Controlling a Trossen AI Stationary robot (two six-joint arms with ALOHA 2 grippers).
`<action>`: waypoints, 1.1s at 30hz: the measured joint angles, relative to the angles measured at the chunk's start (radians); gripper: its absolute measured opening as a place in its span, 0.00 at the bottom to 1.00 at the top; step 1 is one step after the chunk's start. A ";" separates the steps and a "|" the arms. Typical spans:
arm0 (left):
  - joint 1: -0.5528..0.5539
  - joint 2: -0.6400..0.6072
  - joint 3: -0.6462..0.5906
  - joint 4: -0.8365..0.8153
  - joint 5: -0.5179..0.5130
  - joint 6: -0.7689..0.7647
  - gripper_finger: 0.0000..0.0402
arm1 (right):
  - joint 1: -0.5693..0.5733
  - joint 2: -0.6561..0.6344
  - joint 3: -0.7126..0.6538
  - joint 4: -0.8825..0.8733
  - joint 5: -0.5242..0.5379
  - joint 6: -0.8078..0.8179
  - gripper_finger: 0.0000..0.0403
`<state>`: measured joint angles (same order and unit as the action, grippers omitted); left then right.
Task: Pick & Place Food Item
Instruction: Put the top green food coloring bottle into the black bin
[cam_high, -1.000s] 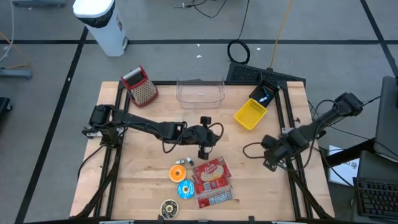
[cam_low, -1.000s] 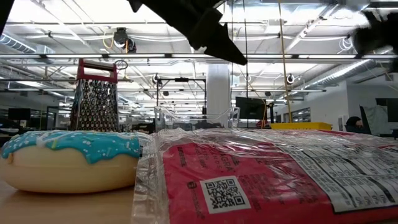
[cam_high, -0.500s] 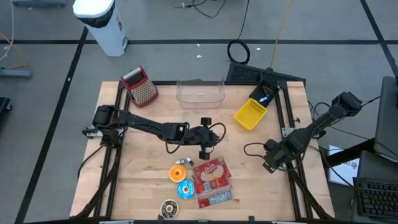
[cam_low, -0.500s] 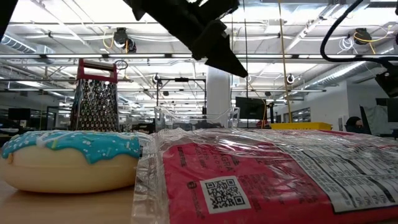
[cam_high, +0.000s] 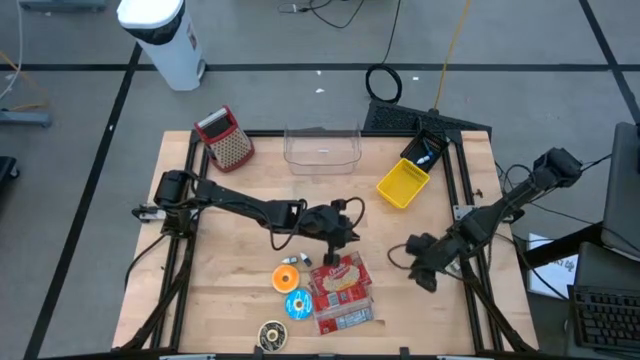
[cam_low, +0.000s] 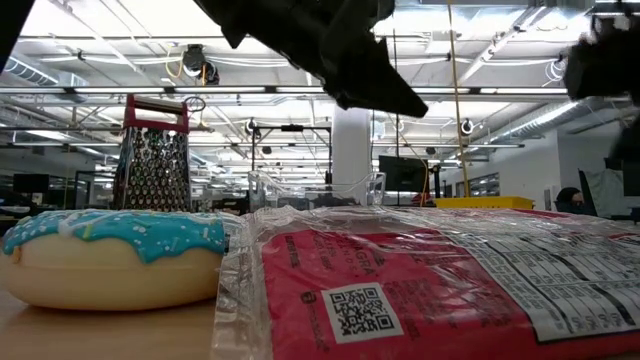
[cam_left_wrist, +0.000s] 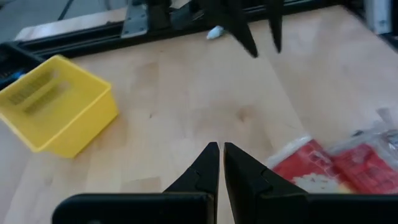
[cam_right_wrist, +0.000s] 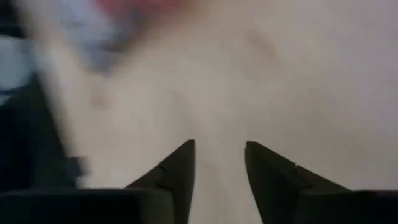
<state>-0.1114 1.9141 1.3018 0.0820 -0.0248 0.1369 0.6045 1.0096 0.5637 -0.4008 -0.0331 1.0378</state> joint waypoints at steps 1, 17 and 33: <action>-0.001 0.000 0.000 0.000 0.001 0.008 0.06 | 0.008 -0.001 0.012 0.035 -0.011 -0.045 0.23; 0.001 0.000 0.000 -0.003 -0.002 0.011 0.06 | 0.066 0.319 0.391 -0.598 -0.274 -0.213 0.00; 0.001 0.000 0.000 -0.004 -0.003 0.011 0.06 | 0.061 0.561 0.190 -0.704 -0.478 -0.236 0.00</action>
<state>-0.1108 1.9137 1.3018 0.0784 -0.0279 0.1478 0.6651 1.5707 0.7536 -1.1044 -0.5114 0.8022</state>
